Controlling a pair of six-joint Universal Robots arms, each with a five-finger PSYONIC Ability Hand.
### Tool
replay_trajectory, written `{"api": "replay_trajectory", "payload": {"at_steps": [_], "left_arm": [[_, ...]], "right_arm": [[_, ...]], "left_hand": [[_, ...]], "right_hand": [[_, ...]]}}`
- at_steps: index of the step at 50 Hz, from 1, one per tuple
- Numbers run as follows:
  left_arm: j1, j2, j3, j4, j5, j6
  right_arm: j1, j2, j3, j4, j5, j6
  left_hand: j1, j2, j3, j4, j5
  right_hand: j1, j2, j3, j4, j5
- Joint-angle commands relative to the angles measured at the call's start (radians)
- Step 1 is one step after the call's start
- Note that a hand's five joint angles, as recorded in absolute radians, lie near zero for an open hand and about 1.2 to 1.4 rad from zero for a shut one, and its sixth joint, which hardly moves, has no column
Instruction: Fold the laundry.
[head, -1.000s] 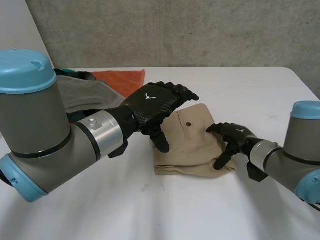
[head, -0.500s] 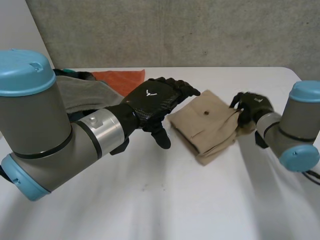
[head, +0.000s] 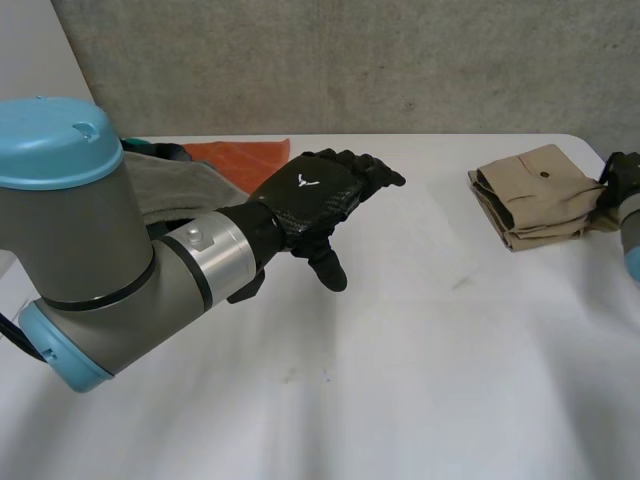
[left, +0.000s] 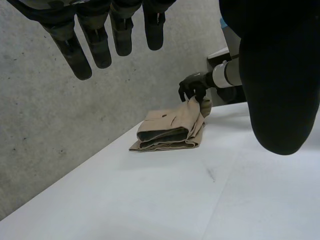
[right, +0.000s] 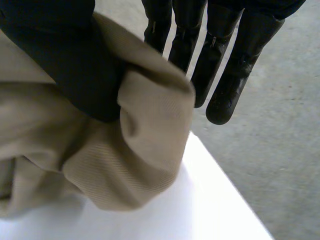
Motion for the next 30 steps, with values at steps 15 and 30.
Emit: {"api": "replay_trajectory", "payload": {"at_steps": [15,30], "left_arm": [[0.003,-0.023,-0.005,0.0,-0.008,-0.002],[0.008,-0.023,-0.017,-0.003,-0.008,-0.005]], "right_arm": [[-0.084,0.015,-0.037,-0.028,0.093,-0.088],[-0.058,-0.171,0.255,-0.053,-0.12,-0.088]], "left_hand": [[0.026,0.012,-0.004,0.024,0.003],[0.023,0.009,-0.007,0.021,0.0]], "right_hand": [[0.687,0.237,0.563,0.209,0.284],[-0.534,-0.984,-0.659,-1.013,-0.938]]}}
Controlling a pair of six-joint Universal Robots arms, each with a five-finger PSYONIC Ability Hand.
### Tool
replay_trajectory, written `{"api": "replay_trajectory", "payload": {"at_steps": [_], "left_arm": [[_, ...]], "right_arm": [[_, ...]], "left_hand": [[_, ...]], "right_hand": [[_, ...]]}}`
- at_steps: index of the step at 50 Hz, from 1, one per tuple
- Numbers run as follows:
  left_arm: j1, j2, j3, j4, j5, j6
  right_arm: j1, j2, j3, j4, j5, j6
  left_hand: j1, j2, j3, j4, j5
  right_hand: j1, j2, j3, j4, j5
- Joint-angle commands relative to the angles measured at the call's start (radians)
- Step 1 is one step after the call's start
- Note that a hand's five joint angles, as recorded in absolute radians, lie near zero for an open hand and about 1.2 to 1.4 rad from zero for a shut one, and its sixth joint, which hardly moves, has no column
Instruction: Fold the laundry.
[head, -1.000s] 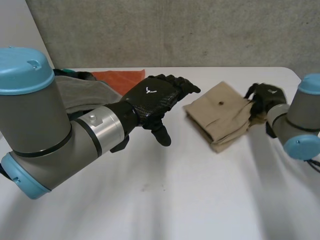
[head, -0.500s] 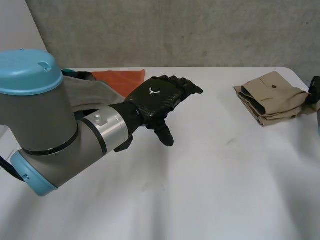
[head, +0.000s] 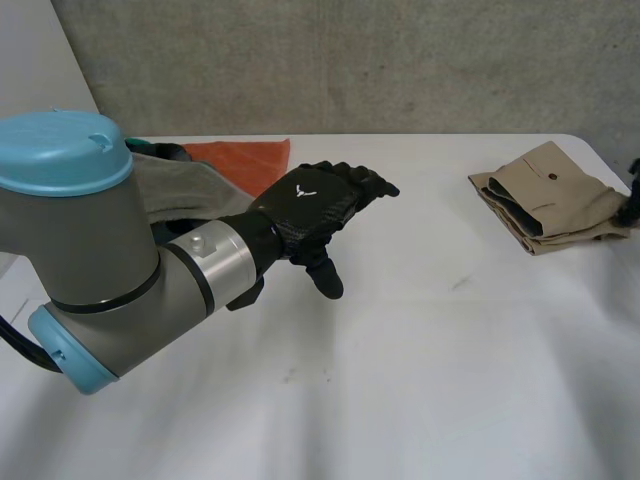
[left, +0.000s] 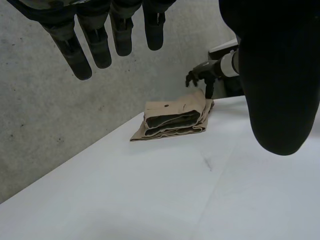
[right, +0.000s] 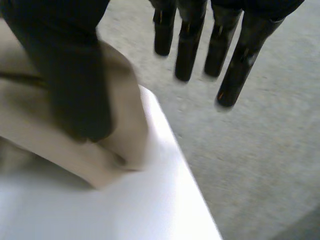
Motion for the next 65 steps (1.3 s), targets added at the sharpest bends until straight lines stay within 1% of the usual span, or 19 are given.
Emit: {"api": "replay_trajectory", "payload": {"at_steps": [1,3,5,7,15,22,25,26,30,33,35,37,38,42,49,53,60,64,65], "left_arm": [[0.001,0.0,-0.006,-0.002,0.001,-0.001],[0.001,0.0,-0.009,-0.002,0.0,-0.001],[0.001,0.0,-0.015,0.001,0.001,-0.001],[0.003,0.0,-0.018,0.001,0.001,-0.001],[0.003,-0.012,-0.023,0.001,0.003,-0.001],[0.004,-0.015,-0.037,0.001,0.003,0.0],[0.006,-0.015,-0.042,0.001,0.003,0.0],[0.006,-0.015,-0.042,0.001,0.003,0.0],[0.012,-0.015,-0.042,0.001,0.003,0.0],[0.02,-0.015,-0.042,0.001,0.003,0.0],[0.02,-0.015,-0.042,0.001,0.003,0.0],[0.018,-0.015,-0.043,0.001,0.003,0.0],[0.02,-0.015,-0.043,0.001,0.003,0.0],[0.018,-0.014,-0.046,0.001,0.003,0.002],[0.018,-0.014,-0.048,0.001,0.001,0.002],[0.017,-0.012,-0.049,0.001,0.001,0.002],[0.015,-0.009,-0.06,0.001,0.003,0.0],[0.012,-0.006,-0.065,0.001,0.003,0.0],[0.012,-0.004,-0.066,0.001,0.003,0.0]], "right_arm": [[-0.012,-0.128,0.157,-0.025,-0.132,0.001],[-0.015,-0.129,0.153,-0.023,-0.188,0.001],[-0.017,-0.129,0.151,-0.022,-0.216,0.001],[-0.02,-0.122,0.136,-0.022,-0.218,0.001],[-0.024,-0.028,0.015,-0.01,-0.216,0.001],[-0.021,0.027,-0.05,-0.01,-0.196,-0.005],[-0.02,0.033,-0.068,-0.011,-0.187,-0.014],[-0.02,0.033,-0.07,-0.011,-0.184,-0.025],[-0.017,0.036,-0.073,-0.011,-0.164,-0.072],[-0.017,0.041,-0.078,-0.013,-0.158,-0.097],[-0.017,0.047,-0.093,-0.014,-0.135,-0.106],[-0.021,0.049,-0.104,-0.014,-0.101,-0.106],[-0.027,0.05,-0.111,-0.016,-0.063,-0.108],[-0.055,0.053,-0.111,-0.017,0.0,-0.106],[-0.099,0.041,-0.062,-0.01,0.043,-0.097],[-0.129,0.001,-0.009,-0.01,0.037,-0.087],[-0.13,-0.071,0.083,0.003,0.017,-0.085],[-0.13,-0.146,0.198,0.03,-0.006,-0.077],[-0.13,-0.181,0.253,0.032,-0.032,-0.076]], "left_hand": [[0.023,0.009,-0.007,0.021,0.0],[0.023,0.009,-0.007,0.021,0.0],[0.023,0.009,-0.007,0.021,0.0],[0.023,0.009,-0.007,0.021,0.0],[0.023,0.009,-0.007,0.021,0.0],[0.023,0.009,-0.007,0.021,0.0],[0.023,0.009,-0.007,0.021,0.0],[0.023,0.009,-0.007,0.021,0.0],[0.023,0.009,-0.007,0.021,0.0],[0.026,0.012,-0.004,0.024,0.003],[0.023,0.009,-0.007,0.021,0.0],[0.023,0.009,-0.007,0.021,0.0],[0.023,0.009,-0.007,0.021,0.0],[0.026,0.012,-0.004,0.024,0.003],[0.026,0.012,-0.004,0.024,0.003],[0.026,0.012,-0.004,0.024,0.003],[0.026,0.012,-0.004,0.024,0.003],[0.026,0.012,-0.004,0.024,0.003],[0.026,0.012,-0.004,0.024,0.003]], "right_hand": [[-0.103,-0.396,-0.175,-0.435,-0.446],[-0.103,-0.396,-0.175,-0.435,-0.446],[-0.103,-0.396,-0.175,-0.435,-0.446],[-0.103,-0.396,-0.175,-0.435,-0.446],[0.116,-0.177,0.043,-0.217,-0.228],[0.195,-0.098,0.123,-0.137,-0.149],[0.385,0.092,0.313,0.053,0.042],[0.627,0.335,0.555,0.295,0.284],[1.118,0.825,1.045,0.785,0.774],[1.119,0.826,1.047,0.786,0.775],[1.119,0.826,1.047,0.786,0.775],[1.119,0.826,1.047,0.786,0.775],[1.119,0.826,1.047,0.786,0.775],[1.119,0.826,1.047,0.786,0.775],[1.119,0.826,1.047,0.786,0.775],[1.119,0.826,1.047,0.786,0.775],[1.119,0.826,1.047,0.786,0.775],[1.119,0.826,1.047,0.786,0.775],[1.119,0.826,1.047,0.786,0.775]]}}
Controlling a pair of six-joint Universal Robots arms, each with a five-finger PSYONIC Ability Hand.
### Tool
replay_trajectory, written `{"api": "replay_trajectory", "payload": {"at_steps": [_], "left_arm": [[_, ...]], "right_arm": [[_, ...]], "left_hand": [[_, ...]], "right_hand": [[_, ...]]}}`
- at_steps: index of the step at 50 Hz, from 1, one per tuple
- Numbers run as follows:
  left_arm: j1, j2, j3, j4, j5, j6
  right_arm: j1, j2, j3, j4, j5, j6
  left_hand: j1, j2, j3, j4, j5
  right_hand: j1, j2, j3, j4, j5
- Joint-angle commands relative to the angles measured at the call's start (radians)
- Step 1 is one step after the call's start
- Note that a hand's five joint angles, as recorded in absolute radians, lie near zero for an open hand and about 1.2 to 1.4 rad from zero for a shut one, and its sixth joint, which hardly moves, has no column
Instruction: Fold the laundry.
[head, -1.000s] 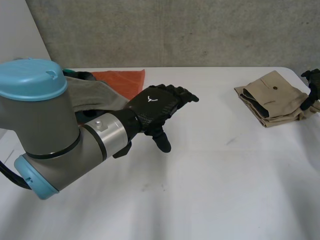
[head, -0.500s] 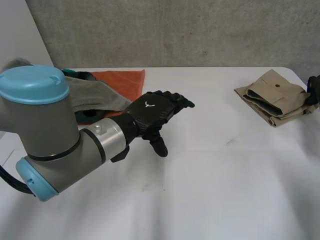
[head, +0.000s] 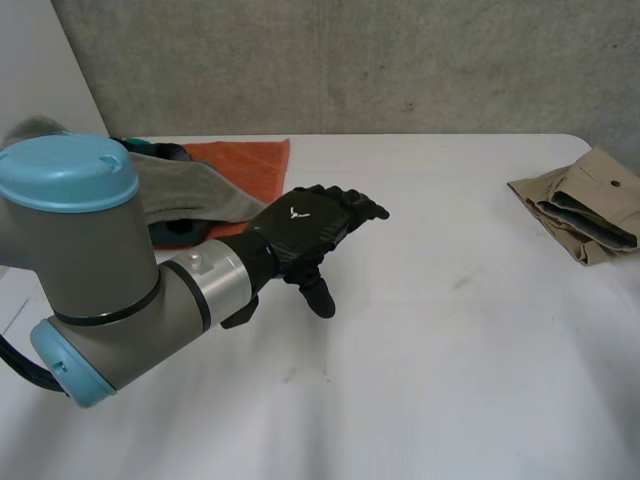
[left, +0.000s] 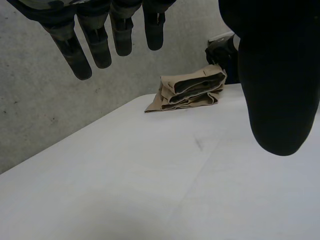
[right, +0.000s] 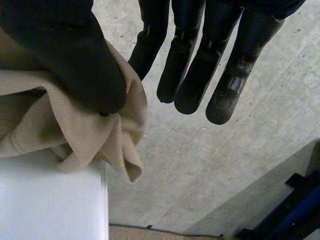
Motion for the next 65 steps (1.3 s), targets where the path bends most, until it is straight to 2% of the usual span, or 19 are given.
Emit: {"api": "replay_trajectory", "payload": {"at_steps": [1,8,17,18,19,20,26,30,34,35,38,40,45,47,52,55,58,61,65], "left_arm": [[-0.004,0.01,-0.016,0.0,0.001,-0.001],[-0.002,0.015,-0.027,0.0,0.002,-0.001],[-0.002,0.032,-0.039,0.002,0.004,-0.002],[-0.002,0.032,-0.041,0.002,0.004,-0.002],[-0.004,0.032,-0.041,0.002,0.004,-0.002],[-0.004,0.033,-0.041,0.002,0.004,-0.002],[-0.004,0.066,-0.061,0.0,0.004,-0.002],[0.001,0.102,-0.071,0.002,0.002,-0.002],[0.01,0.138,-0.07,0.0,0.001,-0.002],[0.013,0.144,-0.068,0.002,0.001,-0.002],[0.044,0.165,-0.049,0.011,-0.008,-0.002],[0.064,0.168,-0.024,0.036,-0.036,-0.004],[0.131,0.155,0.074,0.129,-0.192,-0.008],[0.2,0.107,0.138,0.166,-0.263,0.011],[0.369,-0.052,0.273,0.151,-0.258,0.093],[0.449,-0.164,0.342,0.126,-0.222,0.197],[0.476,-0.249,0.382,0.125,-0.191,0.289],[0.509,-0.347,0.427,0.122,-0.153,0.39],[0.546,-0.436,0.455,0.125,-0.111,0.432]], "right_arm": [[0.002,-0.156,0.224,0.034,-0.071,0.01],[-0.024,-0.302,0.378,0.043,-0.167,0.112],[-0.059,-0.315,0.396,0.101,-0.231,0.137],[-0.061,-0.316,0.396,0.101,-0.231,0.137],[-0.061,-0.318,0.396,0.1,-0.229,0.134],[-0.061,-0.321,0.401,0.098,-0.227,0.134],[-0.065,-0.37,0.409,0.081,-0.223,0.067],[-0.072,-0.446,0.416,0.067,-0.214,-0.092],[-0.076,-0.518,0.428,0.048,-0.136,-0.361],[-0.069,-0.544,0.43,0.013,-0.078,-0.451],[-0.04,-0.603,0.456,-0.154,0.018,-0.528],[0.023,-0.632,0.505,-0.251,0.023,-0.509],[0.273,-0.777,0.758,-0.494,-0.109,-0.388],[0.373,-0.873,0.908,-0.564,-0.222,-0.331],[0.519,-0.946,1.151,-0.585,-0.401,-0.278],[0.618,-0.943,1.231,-0.562,-0.413,-0.278],[0.677,-0.934,1.275,-0.504,-0.399,-0.281],[0.689,-0.916,1.294,-0.454,-0.389,-0.286],[0.686,-0.885,1.307,-0.405,-0.361,-0.303]], "left_hand": [[0.026,0.012,-0.004,0.024,0.003],[0.023,0.009,-0.007,0.021,0.0],[0.023,0.009,-0.007,0.021,0.0],[0.023,0.009,-0.007,0.021,0.0],[0.023,0.009,-0.007,0.021,0.0],[0.023,0.009,-0.007,0.021,0.0],[0.023,0.009,-0.007,0.021,0.0],[0.026,0.012,-0.004,0.024,0.003],[0.026,0.012,-0.004,0.024,0.003],[0.026,0.012,-0.004,0.024,0.003],[0.029,0.015,-0.001,0.027,0.006],[0.029,0.015,-0.001,0.027,0.006],[0.011,-0.002,-0.019,0.009,-0.012],[0.005,-0.008,-0.025,0.003,-0.017],[0.002,-0.011,-0.028,0.0,-0.02],[0.002,-0.011,-0.028,0.0,-0.02],[0.002,-0.011,-0.028,0.0,-0.02],[0.008,-0.005,-0.022,0.006,-0.015],[0.014,0.0,-0.016,0.012,-0.009]], "right_hand": [[0.437,0.222,0.212,0.207,0.248],[0.437,0.222,0.212,0.207,0.248],[0.437,0.222,0.212,0.207,0.248],[0.354,0.139,0.129,0.124,0.164],[-0.571,-0.786,-0.796,-0.801,-0.761],[-0.784,-0.999,-1.01,-1.015,-0.974],[-0.784,-0.999,-1.01,-1.015,-0.974],[-0.784,-0.999,-1.01,-1.015,-0.974],[-0.784,-0.999,-1.01,-1.015,-0.974],[-0.784,-0.999,-1.01,-1.015,-0.974],[-0.784,-0.999,-1.01,-1.015,-0.974],[-0.784,-0.999,-1.01,-1.015,-0.974],[-0.784,-0.999,-1.01,-1.015,-0.974],[-0.784,-0.999,-1.01,-1.015,-0.974],[-0.784,-0.999,-1.01,-1.015,-0.974],[-0.784,-0.999,-1.01,-1.015,-0.974],[-0.784,-0.999,-1.01,-1.015,-0.974],[-0.784,-0.999,-1.01,-1.015,-0.974],[-0.784,-0.999,-1.01,-1.015,-0.974]]}}
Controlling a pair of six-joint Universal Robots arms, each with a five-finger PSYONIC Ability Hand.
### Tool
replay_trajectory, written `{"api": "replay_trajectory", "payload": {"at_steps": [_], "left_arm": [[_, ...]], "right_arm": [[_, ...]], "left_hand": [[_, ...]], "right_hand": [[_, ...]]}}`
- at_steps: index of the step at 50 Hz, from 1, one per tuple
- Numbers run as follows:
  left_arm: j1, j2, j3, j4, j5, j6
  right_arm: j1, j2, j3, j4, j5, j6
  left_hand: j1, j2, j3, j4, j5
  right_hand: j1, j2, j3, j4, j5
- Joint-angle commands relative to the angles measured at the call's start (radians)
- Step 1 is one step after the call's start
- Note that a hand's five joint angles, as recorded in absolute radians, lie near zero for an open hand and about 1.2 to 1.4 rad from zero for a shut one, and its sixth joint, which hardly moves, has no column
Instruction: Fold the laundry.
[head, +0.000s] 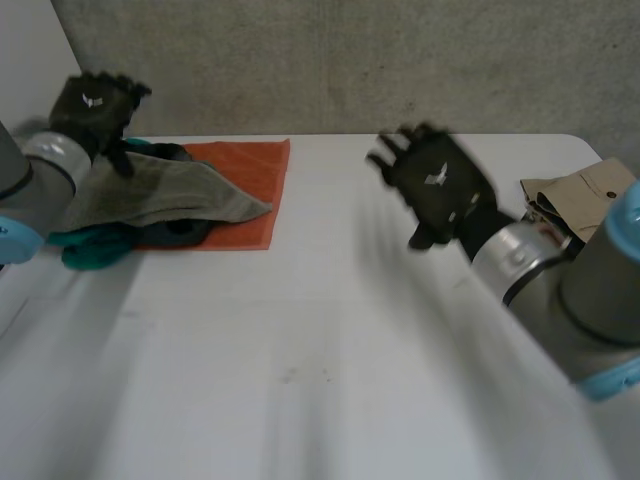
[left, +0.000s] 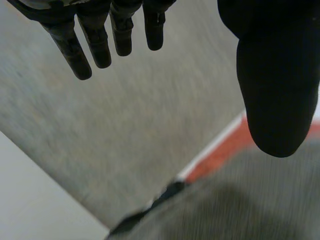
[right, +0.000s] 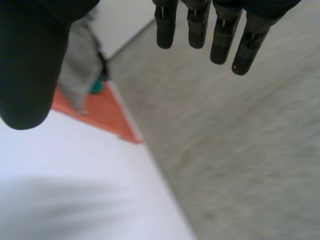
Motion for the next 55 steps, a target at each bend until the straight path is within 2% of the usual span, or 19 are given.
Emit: {"api": "replay_trajectory", "payload": {"at_steps": [1,4,8,9,11,12,16,19,20,24,28,35,36,39,40,43,46,49,55], "left_arm": [[0.061,-0.181,0.064,-0.003,0.083,0.128],[0.065,-0.229,0.082,-0.006,0.092,0.128],[0.065,-0.258,0.087,-0.004,0.081,0.129],[0.065,-0.264,0.088,-0.003,0.075,0.129],[0.061,-0.266,0.09,-0.001,0.066,0.131],[0.058,-0.266,0.09,0.0,0.058,0.131],[0.025,-0.235,0.076,0.026,-0.018,0.123],[-0.047,-0.145,0.025,0.037,-0.052,0.111],[-0.098,-0.055,-0.037,0.051,-0.054,0.094],[-0.196,0.131,-0.174,0.11,-0.054,0.013],[-0.34,0.258,-0.281,0.14,-0.051,-0.086],[-0.55,0.237,-0.395,0.134,-0.051,-0.206],[-0.604,0.198,-0.406,0.128,-0.052,-0.229],[-0.684,0.141,-0.415,0.115,-0.049,-0.251],[-0.719,0.129,-0.418,0.106,-0.048,-0.249],[-0.722,0.141,-0.417,0.101,-0.052,-0.262],[-0.68,0.228,-0.417,0.098,-0.067,-0.262],[-0.594,0.308,-0.438,0.1,-0.081,-0.259],[-0.414,0.377,-0.458,0.091,-0.095,-0.249]], "right_arm": [[0.007,0.057,0.026,0.113,0.06,-0.033],[0.001,0.057,0.041,0.121,0.078,-0.035],[-0.001,0.057,0.058,0.12,0.081,-0.035],[-0.003,0.057,0.058,0.12,0.081,-0.035],[-0.009,0.057,0.06,0.121,0.083,-0.035],[-0.019,0.057,0.061,0.121,0.084,-0.035],[-0.047,0.057,0.061,0.121,0.089,-0.033],[-0.065,0.055,0.061,0.12,0.089,-0.032],[-0.073,0.054,0.06,0.12,0.09,-0.032],[-0.101,0.049,0.055,0.114,0.09,-0.029],[-0.13,0.045,0.04,0.114,0.097,-0.018],[-0.167,0.043,0.0,0.11,0.199,0.019],[-0.17,0.043,-0.005,0.112,0.208,0.027],[-0.188,0.043,-0.028,0.118,0.23,0.054],[-0.191,0.045,-0.034,0.121,0.23,0.06],[-0.202,0.046,-0.045,0.123,0.227,0.083],[-0.205,0.048,-0.057,0.127,0.206,0.108],[-0.204,0.048,-0.063,0.152,0.169,0.116],[-0.2,0.045,-0.109,0.351,0.066,0.122]], "left_hand": [[0.023,0.009,-0.004,0.021,0.0],[0.078,0.065,0.051,0.076,0.056],[0.433,0.419,0.406,0.431,0.41],[0.757,0.743,0.729,0.754,0.734],[1.163,1.149,1.136,1.161,1.14],[1.205,1.192,1.178,1.203,1.182],[1.206,1.192,1.178,1.203,1.183],[1.206,1.192,1.178,1.203,1.183],[1.206,1.192,1.178,1.203,1.183],[1.206,1.192,1.178,1.203,1.183],[1.206,1.192,1.178,1.203,1.183],[1.206,1.192,1.178,1.203,1.183],[1.139,1.126,1.112,1.137,1.116],[0.164,0.15,0.137,0.162,0.141],[-0.016,-0.03,-0.043,-0.018,-0.039],[-0.015,-0.029,-0.042,-0.017,-0.038],[-0.012,-0.026,-0.04,-0.015,-0.035],[-0.007,-0.02,-0.034,-0.009,-0.029],[0.014,0.0,-0.013,0.012,-0.009]], "right_hand": [[-0.028,-0.048,-0.04,-0.064,-0.07],[-0.028,-0.048,-0.04,-0.064,-0.07],[-0.028,-0.048,-0.04,-0.064,-0.07],[-0.028,-0.048,-0.04,-0.064,-0.07],[-0.028,-0.048,-0.04,-0.064,-0.07],[-0.028,-0.048,-0.04,-0.064,-0.07],[-0.028,-0.048,-0.04,-0.064,-0.07],[-0.028,-0.048,-0.04,-0.064,-0.07],[-0.028,-0.048,-0.04,-0.064,-0.07],[-0.028,-0.048,-0.04,-0.064,-0.07],[-0.028,-0.048,-0.04,-0.064,-0.07],[-0.028,-0.048,-0.04,-0.064,-0.07],[-0.028,-0.048,-0.04,-0.064,-0.07],[-0.028,-0.048,-0.04,-0.064,-0.07],[-0.028,-0.048,-0.04,-0.064,-0.07],[-0.028,-0.048,-0.04,-0.064,-0.07],[-0.028,-0.048,-0.04,-0.064,-0.07],[-0.028,-0.048,-0.04,-0.064,-0.07],[-0.028,-0.048,-0.04,-0.064,-0.07]]}}
